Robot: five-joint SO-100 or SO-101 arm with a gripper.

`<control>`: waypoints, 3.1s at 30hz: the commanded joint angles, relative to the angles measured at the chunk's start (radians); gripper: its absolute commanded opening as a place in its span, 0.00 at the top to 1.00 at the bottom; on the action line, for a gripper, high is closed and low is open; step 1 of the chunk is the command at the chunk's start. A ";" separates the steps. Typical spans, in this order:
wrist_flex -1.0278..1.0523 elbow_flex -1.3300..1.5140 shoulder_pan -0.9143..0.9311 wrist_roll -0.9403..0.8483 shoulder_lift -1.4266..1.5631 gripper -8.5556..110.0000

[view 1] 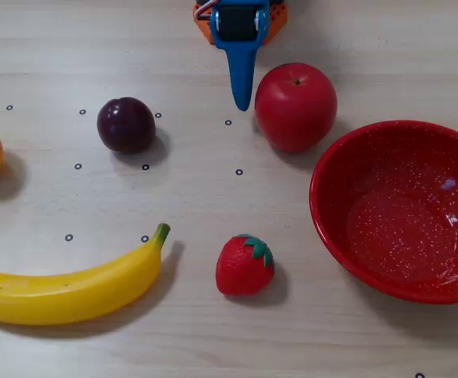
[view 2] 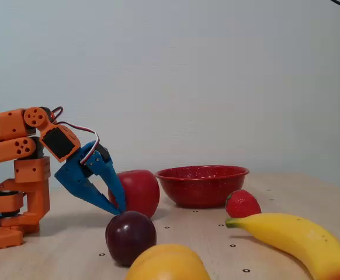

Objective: Put the peach in the red bowl.

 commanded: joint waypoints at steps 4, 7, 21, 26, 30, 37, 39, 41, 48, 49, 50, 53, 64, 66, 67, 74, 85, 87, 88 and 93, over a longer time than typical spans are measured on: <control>-0.037 -0.008 0.012 0.023 0.008 0.93; -0.037 -0.008 0.012 0.023 0.008 0.93; -0.037 -0.008 0.046 0.067 0.008 0.93; -0.037 -0.008 0.009 0.028 0.008 0.93; -0.038 -0.008 0.005 0.029 0.008 0.93; -0.046 -0.018 0.023 0.057 -0.031 0.93; -0.032 -0.055 0.028 0.087 -0.087 0.93; 0.008 -0.124 0.025 0.095 -0.156 0.93; 0.124 -0.509 -0.020 0.137 -0.508 0.93; 0.156 -0.578 -0.029 0.133 -0.563 0.93; 0.184 -0.641 -0.037 0.144 -0.611 0.93; 0.204 -0.798 -0.083 0.175 -0.739 0.93; 0.528 -1.617 -0.318 0.247 -1.358 0.93; 0.546 -1.730 -0.371 0.273 -1.439 0.93; 0.546 -1.778 -0.403 0.278 -1.473 0.93; 0.673 -2.194 -0.615 0.584 -1.776 0.93; 0.698 -2.637 -0.942 0.834 -2.186 0.79; 0.724 -2.712 -0.974 0.882 -2.252 0.73; 0.746 -2.763 -0.985 0.907 -2.290 0.69; 0.792 -2.904 -1.025 1.017 -2.430 0.54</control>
